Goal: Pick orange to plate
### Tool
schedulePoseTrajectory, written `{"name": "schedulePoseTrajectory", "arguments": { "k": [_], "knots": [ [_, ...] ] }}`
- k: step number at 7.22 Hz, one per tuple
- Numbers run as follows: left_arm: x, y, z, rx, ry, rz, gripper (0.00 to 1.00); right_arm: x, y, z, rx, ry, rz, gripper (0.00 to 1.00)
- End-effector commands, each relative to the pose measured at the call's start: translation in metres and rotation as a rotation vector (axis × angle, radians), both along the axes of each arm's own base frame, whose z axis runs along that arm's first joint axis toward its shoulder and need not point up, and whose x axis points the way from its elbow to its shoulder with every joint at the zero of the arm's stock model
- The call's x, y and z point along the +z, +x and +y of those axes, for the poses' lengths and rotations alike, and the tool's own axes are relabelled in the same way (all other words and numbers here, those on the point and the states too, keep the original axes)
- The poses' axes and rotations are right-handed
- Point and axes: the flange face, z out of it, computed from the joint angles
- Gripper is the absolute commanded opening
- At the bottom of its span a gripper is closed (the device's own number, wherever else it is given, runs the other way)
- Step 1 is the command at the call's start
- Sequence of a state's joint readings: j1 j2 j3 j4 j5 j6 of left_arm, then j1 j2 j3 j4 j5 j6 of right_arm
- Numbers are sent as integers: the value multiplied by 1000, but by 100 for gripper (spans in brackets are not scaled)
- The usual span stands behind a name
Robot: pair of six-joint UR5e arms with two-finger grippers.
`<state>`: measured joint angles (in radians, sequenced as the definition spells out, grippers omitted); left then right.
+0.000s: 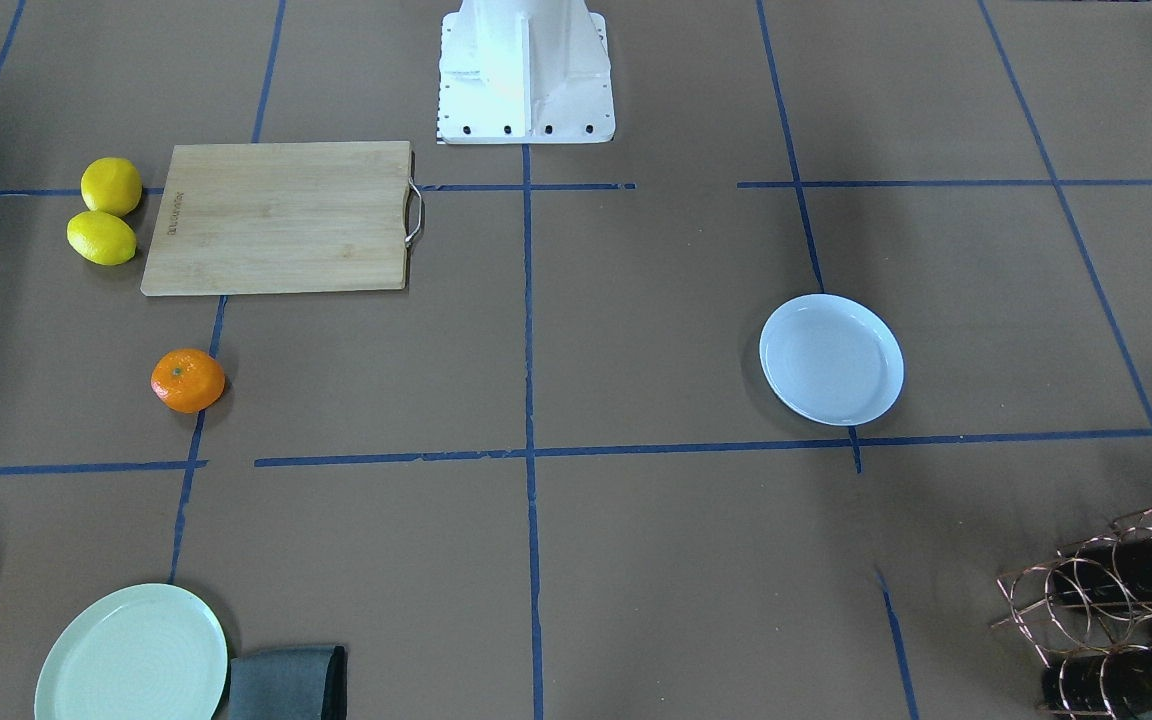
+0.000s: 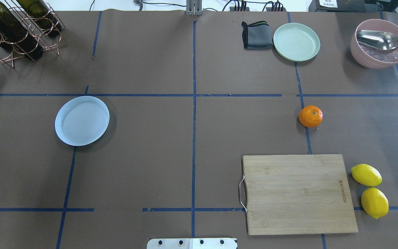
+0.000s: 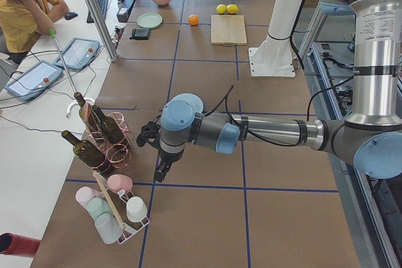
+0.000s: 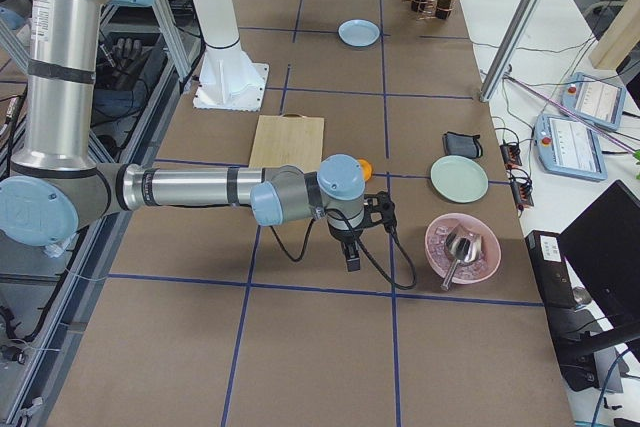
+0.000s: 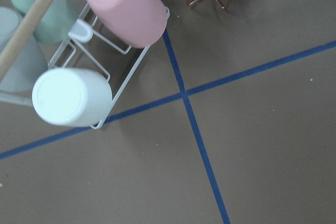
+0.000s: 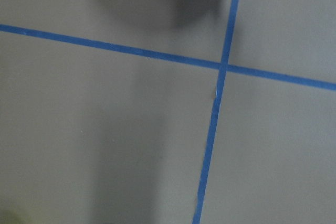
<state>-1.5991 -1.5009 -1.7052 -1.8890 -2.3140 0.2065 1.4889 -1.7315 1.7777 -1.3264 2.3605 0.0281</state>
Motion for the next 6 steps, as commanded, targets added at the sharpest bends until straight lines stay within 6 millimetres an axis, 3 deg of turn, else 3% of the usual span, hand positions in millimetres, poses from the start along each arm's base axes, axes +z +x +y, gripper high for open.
{"name": "schedulePoseTrajectory", "arguments": {
  "k": [1, 2, 3, 4, 5, 6],
  "knots": [
    [-40, 2, -14, -26, 305, 11, 100, -19, -4, -3, -10, 150, -42, 100],
    [-60, 3, -14, -154, 221, 109, 100, -24, -9, -4, -10, 159, -57, 100],
    [-65, 17, -9, -161, 278, 149, 100, -26, -12, -3, -10, 152, -71, 100],
    [-69, 82, 3, -32, 368, 203, 100, -27, -14, -4, -13, 167, -72, 100],
    [-60, 144, 7, -2, 214, 269, 100, -25, -14, -1, -14, 170, -75, 100],
    [-61, 173, 9, -99, 66, 323, 100, -22, -13, 0, -14, 165, -73, 100]
  ]
}}
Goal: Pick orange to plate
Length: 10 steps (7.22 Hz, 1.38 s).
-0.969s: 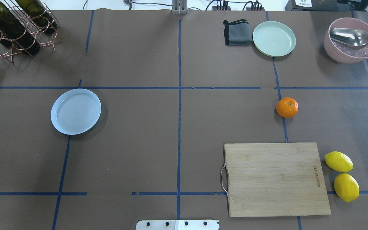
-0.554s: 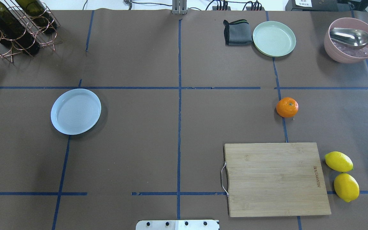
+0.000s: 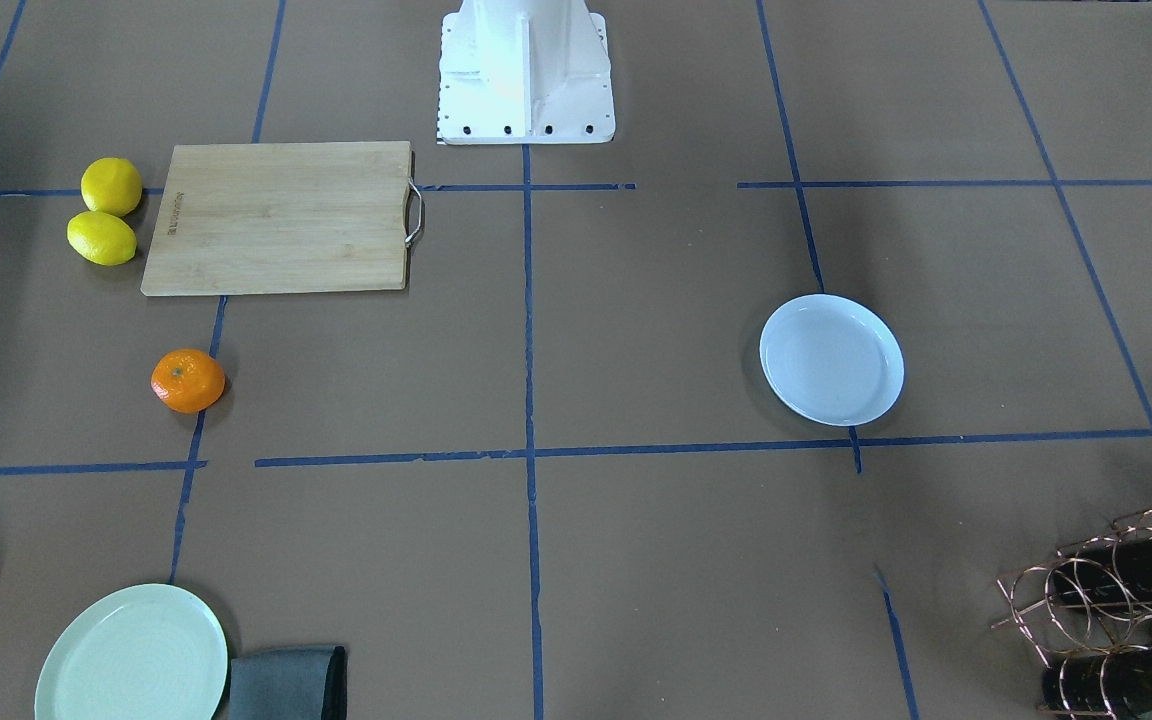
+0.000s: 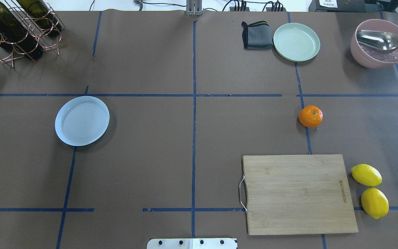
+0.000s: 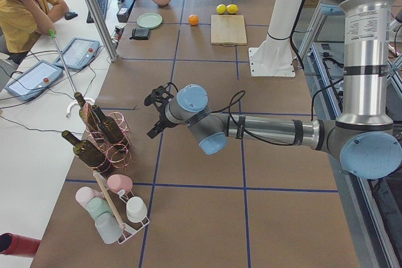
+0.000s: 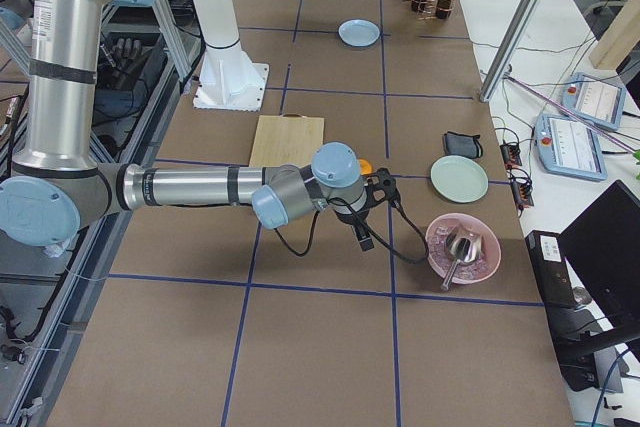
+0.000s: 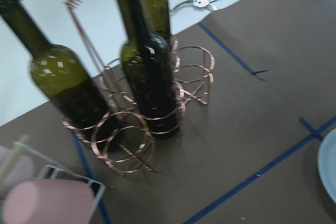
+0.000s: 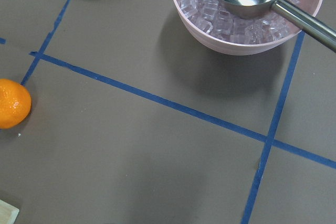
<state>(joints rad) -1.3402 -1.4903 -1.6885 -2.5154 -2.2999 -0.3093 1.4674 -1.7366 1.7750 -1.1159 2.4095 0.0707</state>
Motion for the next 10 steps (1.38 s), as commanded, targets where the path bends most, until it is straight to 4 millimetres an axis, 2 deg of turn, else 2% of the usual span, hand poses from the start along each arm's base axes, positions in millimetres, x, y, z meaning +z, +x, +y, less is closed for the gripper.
{"name": "schedulePoseTrajectory", "arguments": {
  "k": [1, 2, 3, 4, 6, 7, 9, 10],
  "knots": [
    [2, 73, 8, -78, -193, 68, 100, 6, 0, 4, -2, -4, 2, 100],
    [3, 93, 8, -174, -355, 144, 85, 7, 0, 5, -5, -2, 4, 100],
    [7, 135, 13, -217, -398, 138, 75, 7, 0, 6, -5, 2, 3, 100],
    [12, 163, 19, -246, -443, 139, 75, 9, 1, 8, -4, 7, 4, 100],
    [13, 219, 15, -282, -477, 144, 75, 14, 1, 17, -2, 11, 1, 100],
    [15, 233, 9, -291, -474, 136, 75, 15, 2, 17, -3, 12, 3, 100],
    [13, 252, 14, -277, -465, 124, 74, 16, 2, 17, -4, 11, 4, 100],
    [12, 263, 20, -255, -463, 121, 57, 16, 2, 17, -5, 13, 4, 100]
  ]
}}
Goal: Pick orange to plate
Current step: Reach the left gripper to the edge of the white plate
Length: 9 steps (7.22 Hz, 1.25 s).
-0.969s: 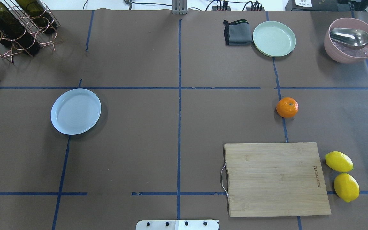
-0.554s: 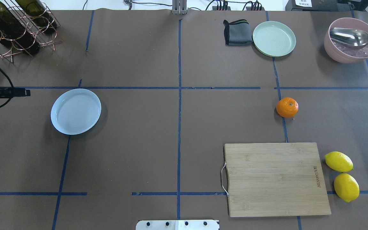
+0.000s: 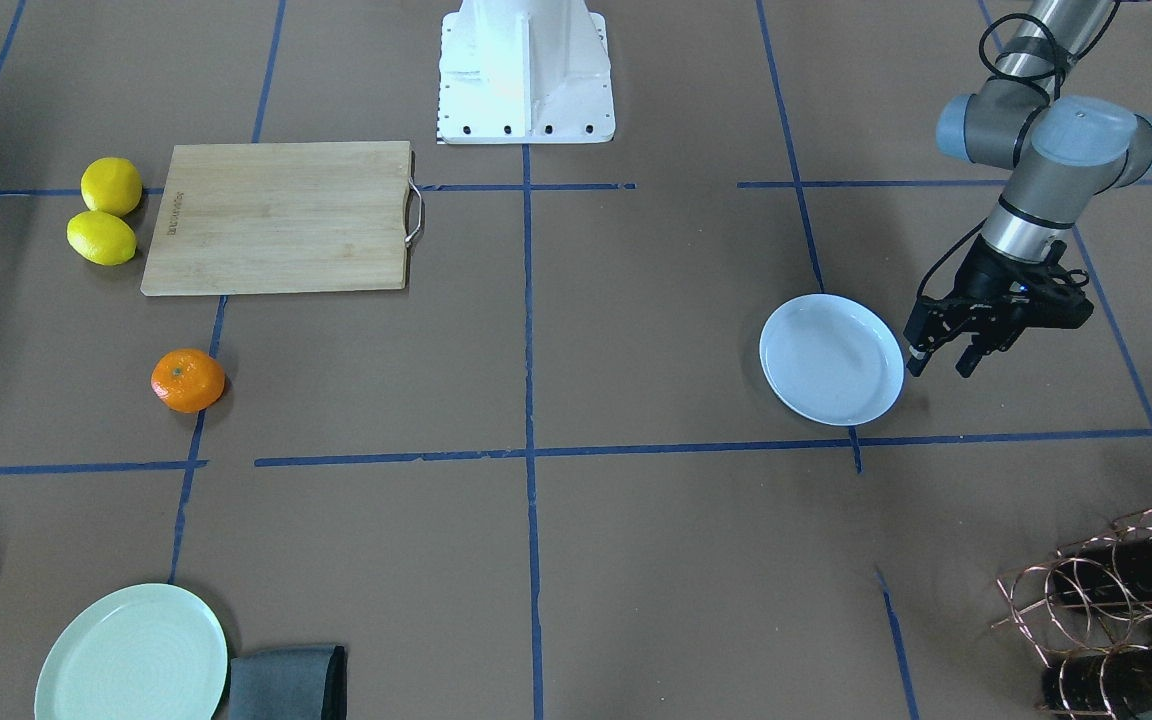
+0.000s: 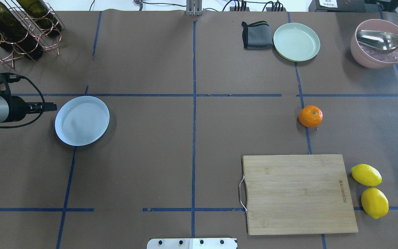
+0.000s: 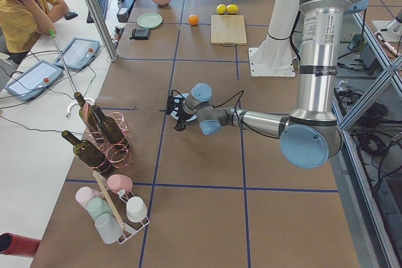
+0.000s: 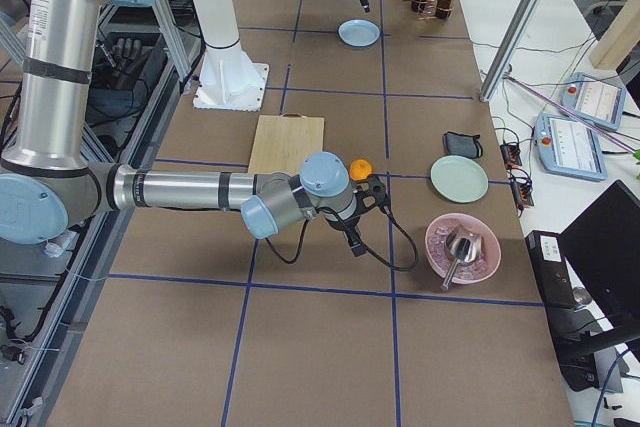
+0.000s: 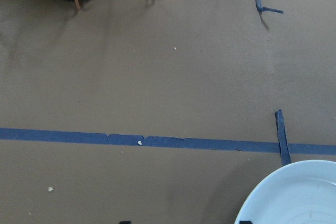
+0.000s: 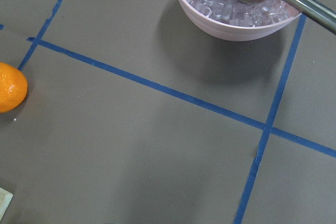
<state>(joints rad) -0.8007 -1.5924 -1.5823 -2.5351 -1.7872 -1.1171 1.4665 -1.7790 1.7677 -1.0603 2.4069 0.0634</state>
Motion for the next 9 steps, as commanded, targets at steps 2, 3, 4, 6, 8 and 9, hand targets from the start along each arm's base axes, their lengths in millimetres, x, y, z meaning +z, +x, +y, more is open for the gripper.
{"name": "schedulePoseTrajectory", "arguments": {
  "k": [2, 3, 4, 6, 8, 9],
  "knots": [
    [-2, 26, 14, 47, 5, -1, 56, 3, 0, 0, -1, -2, 3, 100],
    [-1, 28, 16, 53, 6, -3, 56, 7, 0, 0, -2, -9, 4, 100],
    [0, 29, 17, 56, 5, -5, 56, 7, 0, 0, -2, -7, 6, 100],
    [0, 32, 18, 45, 13, -13, 27, 8, 0, 1, -2, -9, 6, 100],
    [-6, 31, 19, 47, 23, -6, 0, 8, 0, 2, -2, -9, 6, 100],
    [-24, 29, 20, 53, 45, 20, 0, 8, 0, 2, -3, -8, 6, 100]
  ]
}}
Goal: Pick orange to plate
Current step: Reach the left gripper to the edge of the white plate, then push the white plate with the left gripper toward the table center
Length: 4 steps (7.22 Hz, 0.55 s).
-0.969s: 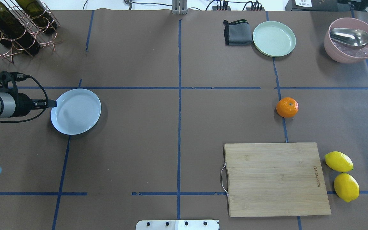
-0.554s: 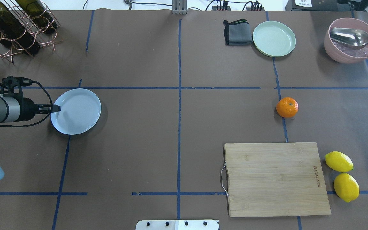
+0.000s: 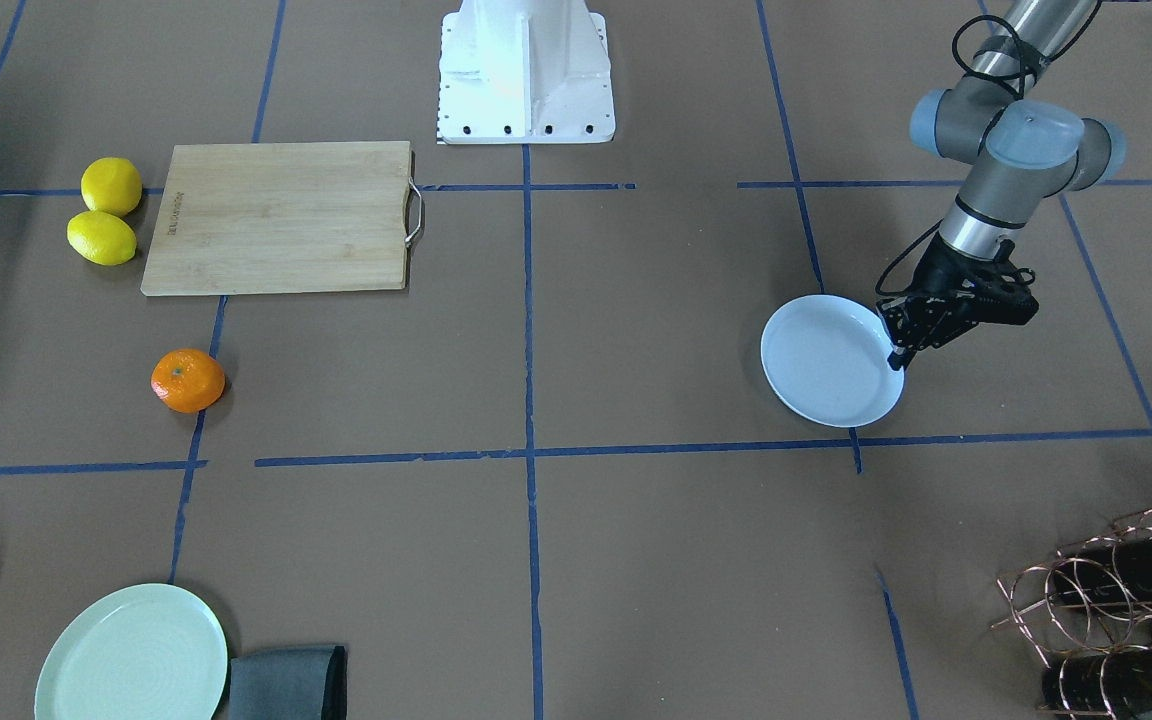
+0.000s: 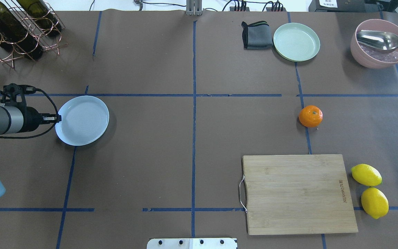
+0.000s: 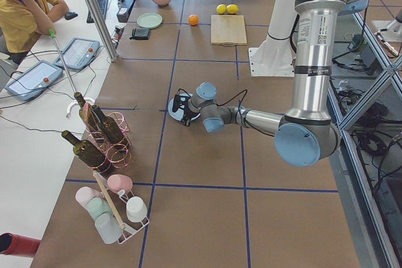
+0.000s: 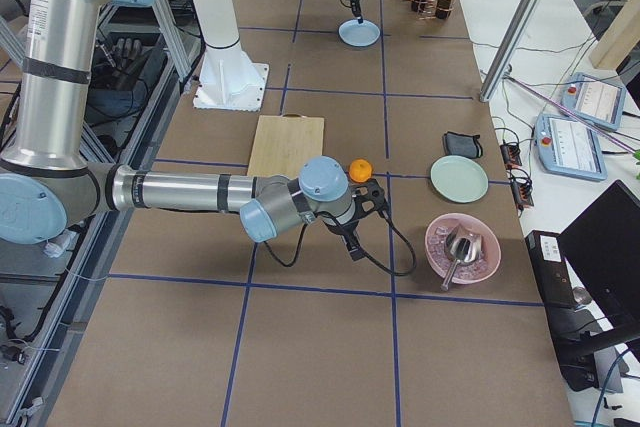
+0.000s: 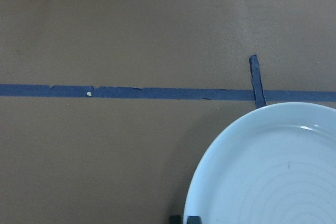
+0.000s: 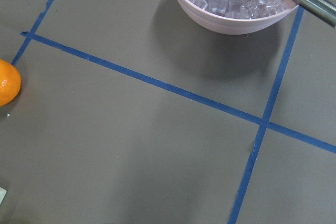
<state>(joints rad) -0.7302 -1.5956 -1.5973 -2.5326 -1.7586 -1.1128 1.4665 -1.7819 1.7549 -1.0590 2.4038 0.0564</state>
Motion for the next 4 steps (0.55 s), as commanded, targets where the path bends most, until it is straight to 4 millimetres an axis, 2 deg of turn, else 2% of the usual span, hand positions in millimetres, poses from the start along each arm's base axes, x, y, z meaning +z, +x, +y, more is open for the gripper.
{"name": "schedulePoseTrajectory", "arguments": {
  "k": [1, 2, 3, 4],
  "knots": [
    [-47, -6, 4, 3, 52, 67, 0, 0, 0, 0, -1, 1, 0, 100],
    [-64, 3, -3, 0, 54, 78, 0, -1, 0, 0, 0, 9, -1, 100],
    [-109, 27, -25, -16, 50, 109, 0, -4, 0, 0, 6, 26, -6, 100],
    [-163, 61, -49, -61, -22, 175, 0, -4, 0, 0, 6, 26, -6, 100]
  ]
}}
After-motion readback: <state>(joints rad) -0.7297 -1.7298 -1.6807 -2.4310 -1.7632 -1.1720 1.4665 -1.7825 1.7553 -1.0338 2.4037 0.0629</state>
